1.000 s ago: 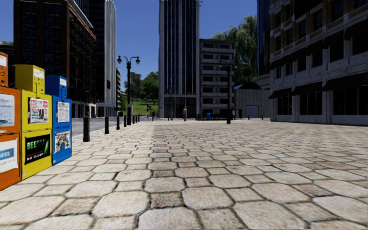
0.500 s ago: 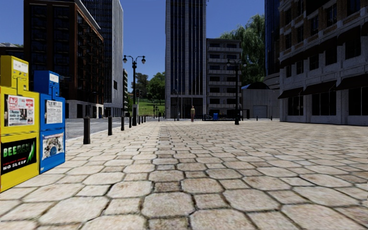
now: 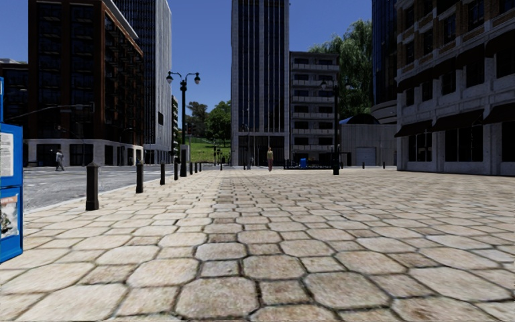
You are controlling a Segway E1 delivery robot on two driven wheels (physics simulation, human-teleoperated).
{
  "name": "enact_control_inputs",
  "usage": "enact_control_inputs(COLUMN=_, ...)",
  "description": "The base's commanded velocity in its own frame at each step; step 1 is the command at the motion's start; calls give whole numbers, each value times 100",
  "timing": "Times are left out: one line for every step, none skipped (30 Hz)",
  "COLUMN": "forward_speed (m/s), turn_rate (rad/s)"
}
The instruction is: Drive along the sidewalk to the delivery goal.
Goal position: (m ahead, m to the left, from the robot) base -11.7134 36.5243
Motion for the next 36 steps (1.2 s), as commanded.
enact_control_inputs(forward_speed=200, turn_rate=0)
enact_control_inputs(forward_speed=200, turn_rate=0)
enact_control_inputs(forward_speed=200, turn_rate=0)
enact_control_inputs(forward_speed=200, turn_rate=0)
enact_control_inputs(forward_speed=200, turn_rate=0)
enact_control_inputs(forward_speed=200, turn_rate=0)
enact_control_inputs(forward_speed=200, turn_rate=0)
enact_control_inputs(forward_speed=200, turn_rate=0)
enact_control_inputs(forward_speed=200, turn_rate=0)
enact_control_inputs(forward_speed=200, turn_rate=0)
enact_control_inputs(forward_speed=200, turn_rate=0)
enact_control_inputs(forward_speed=200, turn_rate=0)
enact_control_inputs(forward_speed=200, turn_rate=0)
enact_control_inputs(forward_speed=200, turn_rate=0)
enact_control_inputs(forward_speed=200, turn_rate=0)
enact_control_inputs(forward_speed=200, turn_rate=0)
enact_control_inputs(forward_speed=200, turn_rate=0)
enact_control_inputs(forward_speed=200, turn_rate=0)
enact_control_inputs(forward_speed=200, turn_rate=0)
enact_control_inputs(forward_speed=200, turn_rate=0)
enact_control_inputs(forward_speed=200, turn_rate=0)
enact_control_inputs(forward_speed=200, turn_rate=0)
enact_control_inputs(forward_speed=200, turn_rate=0)
enact_control_inputs(forward_speed=200, turn_rate=0)
enact_control_inputs(forward_speed=200, turn_rate=0)
enact_control_inputs(forward_speed=200, turn_rate=0)
enact_control_inputs(forward_speed=200, turn_rate=0)
enact_control_inputs(forward_speed=200, turn_rate=0)
enact_control_inputs(forward_speed=200, turn_rate=0)
enact_control_inputs(forward_speed=200, turn_rate=0)
enact_control_inputs(forward_speed=200, turn_rate=0)
enact_control_inputs(forward_speed=200, turn_rate=0)
enact_control_inputs(forward_speed=200, turn_rate=0)
enact_control_inputs(forward_speed=200, turn_rate=0)
enact_control_inputs(forward_speed=200, turn_rate=0)
enact_control_inputs(forward_speed=200, turn_rate=0)
